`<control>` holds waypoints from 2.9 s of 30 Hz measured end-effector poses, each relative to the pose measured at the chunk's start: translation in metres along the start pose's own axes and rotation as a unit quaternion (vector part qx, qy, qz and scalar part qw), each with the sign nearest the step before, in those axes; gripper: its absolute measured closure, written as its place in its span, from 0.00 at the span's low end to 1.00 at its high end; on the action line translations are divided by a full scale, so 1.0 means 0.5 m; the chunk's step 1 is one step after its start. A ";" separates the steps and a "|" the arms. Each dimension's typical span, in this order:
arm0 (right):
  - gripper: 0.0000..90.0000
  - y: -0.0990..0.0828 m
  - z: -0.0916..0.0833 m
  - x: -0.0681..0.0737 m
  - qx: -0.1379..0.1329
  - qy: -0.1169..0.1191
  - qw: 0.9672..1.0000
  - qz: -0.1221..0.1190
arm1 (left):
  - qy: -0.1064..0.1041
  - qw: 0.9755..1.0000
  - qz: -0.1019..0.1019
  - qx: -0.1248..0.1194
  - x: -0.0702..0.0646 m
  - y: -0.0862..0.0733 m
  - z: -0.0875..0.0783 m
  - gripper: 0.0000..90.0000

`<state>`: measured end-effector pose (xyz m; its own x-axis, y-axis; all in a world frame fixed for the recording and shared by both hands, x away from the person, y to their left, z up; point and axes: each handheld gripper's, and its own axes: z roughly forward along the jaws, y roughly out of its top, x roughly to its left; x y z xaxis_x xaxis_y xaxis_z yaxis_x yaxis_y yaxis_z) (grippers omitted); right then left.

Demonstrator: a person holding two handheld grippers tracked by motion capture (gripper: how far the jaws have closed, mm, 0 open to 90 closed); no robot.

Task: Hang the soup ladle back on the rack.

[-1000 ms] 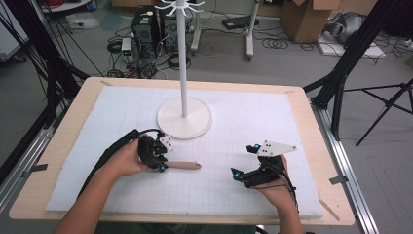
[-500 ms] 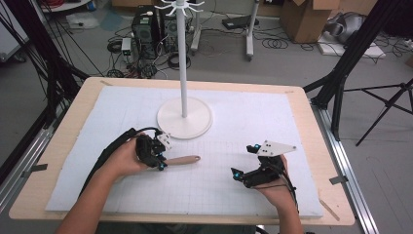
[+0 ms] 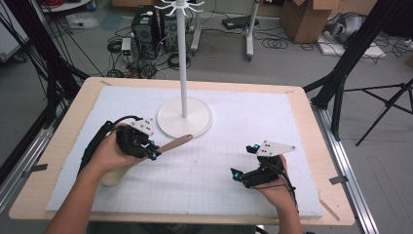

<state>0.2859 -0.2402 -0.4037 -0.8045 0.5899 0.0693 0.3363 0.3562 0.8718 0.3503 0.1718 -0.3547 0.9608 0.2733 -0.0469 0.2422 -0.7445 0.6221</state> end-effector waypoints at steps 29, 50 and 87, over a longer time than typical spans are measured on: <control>0.00 -0.001 0.000 -0.003 -0.003 0.001 1.000 0.001 | 0.045 0.972 -0.073 -0.219 0.024 0.004 -0.162 0.84; 0.00 -0.002 0.000 -0.003 -0.002 0.005 1.000 0.007 | 0.080 0.970 -0.078 -0.215 0.049 0.087 -0.248 0.84; 0.00 -0.002 -0.001 -0.007 -0.011 0.008 1.000 0.008 | 0.087 0.976 -0.061 -0.192 0.108 0.247 -0.323 0.84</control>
<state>0.2881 -0.2430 -0.4046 -0.8071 0.5834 0.0902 0.3381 0.3316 0.8807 0.4105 0.1931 -0.1542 0.8821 0.4703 -0.0266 0.2536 -0.4265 0.8682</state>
